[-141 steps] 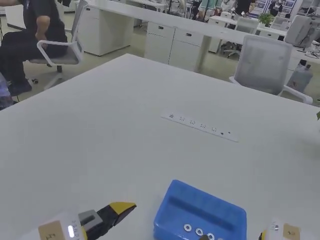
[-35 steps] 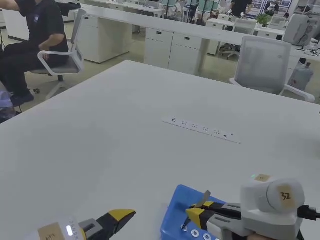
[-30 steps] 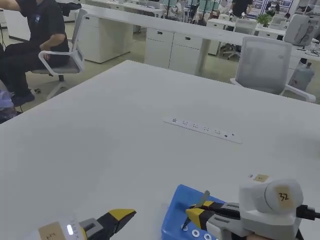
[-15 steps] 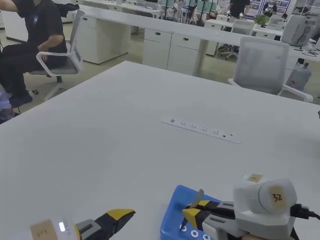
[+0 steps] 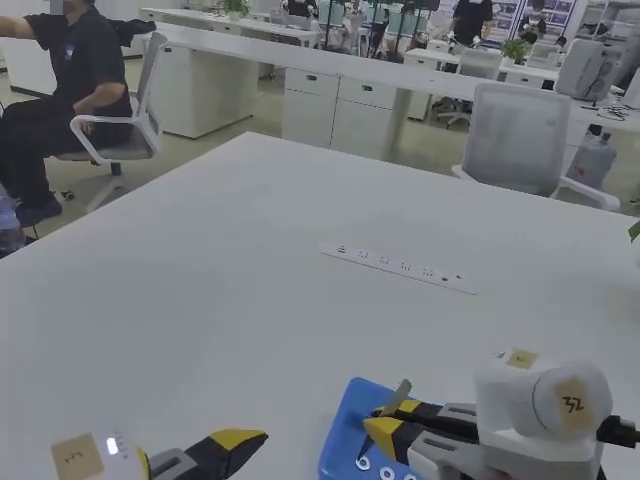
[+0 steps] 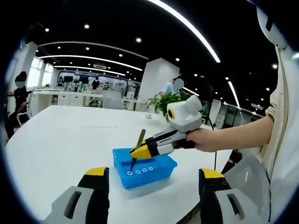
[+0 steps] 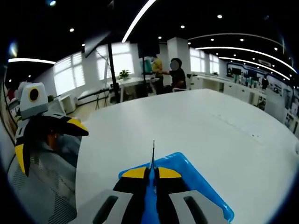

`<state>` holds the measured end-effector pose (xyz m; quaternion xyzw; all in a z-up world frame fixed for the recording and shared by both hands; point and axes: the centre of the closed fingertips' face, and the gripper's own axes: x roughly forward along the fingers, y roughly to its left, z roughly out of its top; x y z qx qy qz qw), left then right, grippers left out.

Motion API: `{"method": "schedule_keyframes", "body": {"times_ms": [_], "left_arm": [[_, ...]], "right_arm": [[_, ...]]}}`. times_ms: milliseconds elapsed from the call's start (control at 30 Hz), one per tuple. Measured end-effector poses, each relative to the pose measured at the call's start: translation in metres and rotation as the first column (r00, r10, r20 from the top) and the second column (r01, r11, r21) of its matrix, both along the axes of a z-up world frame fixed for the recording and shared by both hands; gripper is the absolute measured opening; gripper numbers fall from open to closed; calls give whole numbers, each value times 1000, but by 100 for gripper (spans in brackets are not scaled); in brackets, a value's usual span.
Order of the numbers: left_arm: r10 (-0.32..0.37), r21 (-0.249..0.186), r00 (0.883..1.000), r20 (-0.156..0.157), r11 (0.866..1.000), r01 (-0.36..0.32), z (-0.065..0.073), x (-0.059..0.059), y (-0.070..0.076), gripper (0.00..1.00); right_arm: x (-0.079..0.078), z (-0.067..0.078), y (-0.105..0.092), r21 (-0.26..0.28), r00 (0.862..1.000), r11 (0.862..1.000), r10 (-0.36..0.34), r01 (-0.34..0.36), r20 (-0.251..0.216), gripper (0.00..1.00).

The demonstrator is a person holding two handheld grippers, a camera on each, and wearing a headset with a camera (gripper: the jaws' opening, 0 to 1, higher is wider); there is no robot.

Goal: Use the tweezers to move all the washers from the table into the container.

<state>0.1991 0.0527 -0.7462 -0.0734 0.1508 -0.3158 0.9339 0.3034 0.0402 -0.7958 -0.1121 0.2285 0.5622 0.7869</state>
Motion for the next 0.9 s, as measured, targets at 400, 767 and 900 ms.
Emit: {"method": "schedule_keyframes", "body": {"times_ms": [400, 767, 900], "left_arm": [[-22, -73, 998, -58, 997, 18, 2, -1, 1, 74], [-41, -97, 996, -78, 995, 34, 8, -3, 6, 64], [-96, -36, 994, -54, 995, 94, 10, -7, -3, 56]], "right_arm": [[-23, 37, -11, 69, 999, 997, 27, -30, 43, 3], [-55, 34, -24, 45, 995, 995, 91, -93, 43, 3], [-69, 27, -26, 20, 990, 990, 140, -141, 36, 3]]}}
